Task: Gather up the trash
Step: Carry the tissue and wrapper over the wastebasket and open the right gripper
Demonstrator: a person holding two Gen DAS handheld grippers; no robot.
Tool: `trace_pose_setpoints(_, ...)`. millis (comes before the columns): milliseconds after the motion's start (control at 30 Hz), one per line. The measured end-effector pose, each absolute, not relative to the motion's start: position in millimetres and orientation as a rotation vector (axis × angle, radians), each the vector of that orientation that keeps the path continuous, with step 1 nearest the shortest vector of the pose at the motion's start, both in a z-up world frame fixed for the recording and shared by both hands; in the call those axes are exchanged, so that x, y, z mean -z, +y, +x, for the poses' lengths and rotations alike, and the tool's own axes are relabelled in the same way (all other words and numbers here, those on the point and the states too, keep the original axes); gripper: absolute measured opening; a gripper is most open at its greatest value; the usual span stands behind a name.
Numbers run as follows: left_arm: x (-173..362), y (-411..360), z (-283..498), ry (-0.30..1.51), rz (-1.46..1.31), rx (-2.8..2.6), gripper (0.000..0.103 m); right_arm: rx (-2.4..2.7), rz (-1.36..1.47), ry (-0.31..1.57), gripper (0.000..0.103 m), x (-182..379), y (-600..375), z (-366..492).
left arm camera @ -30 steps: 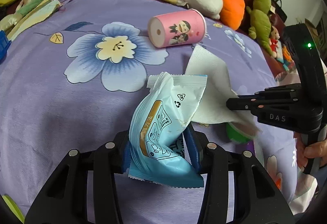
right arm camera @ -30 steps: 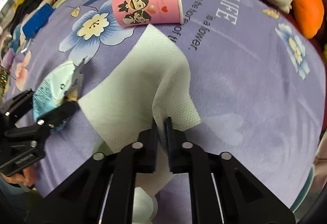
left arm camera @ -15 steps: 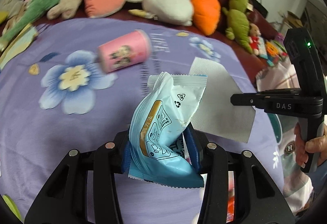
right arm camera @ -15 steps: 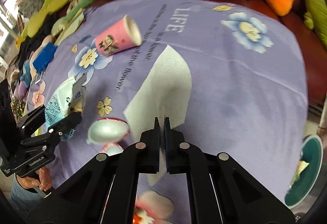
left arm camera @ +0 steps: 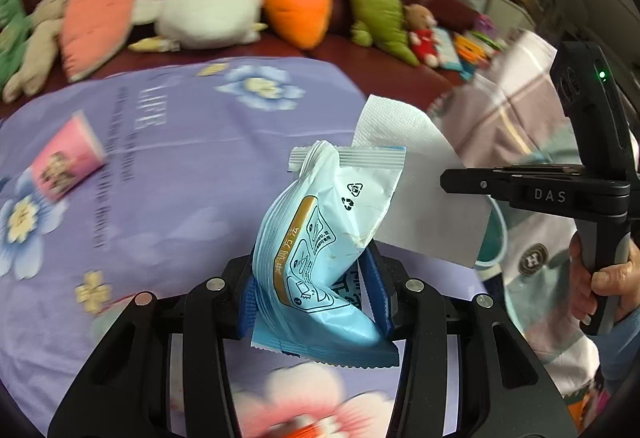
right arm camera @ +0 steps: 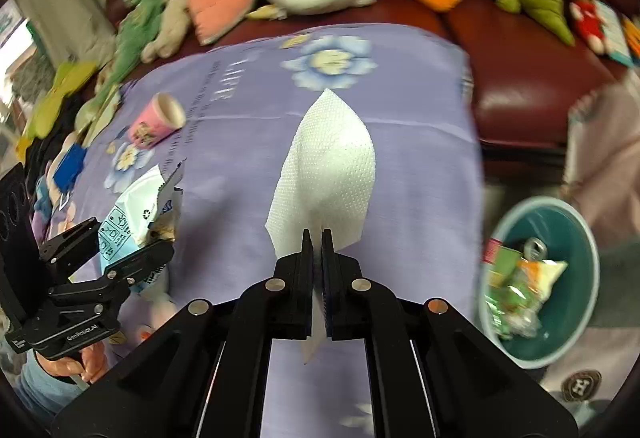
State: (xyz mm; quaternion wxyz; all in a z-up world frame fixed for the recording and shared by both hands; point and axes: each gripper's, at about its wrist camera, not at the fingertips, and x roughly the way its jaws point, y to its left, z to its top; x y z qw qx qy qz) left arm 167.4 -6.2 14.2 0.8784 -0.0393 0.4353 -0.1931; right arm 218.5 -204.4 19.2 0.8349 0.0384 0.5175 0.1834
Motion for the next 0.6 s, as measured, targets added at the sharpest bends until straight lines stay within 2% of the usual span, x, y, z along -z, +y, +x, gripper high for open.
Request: trace_pose_setpoints(600,11.3,-201.6,184.3,0.999,0.041,0.665,0.046,-0.039,0.301,1.104,0.006,25.3,-437.5,195.0)
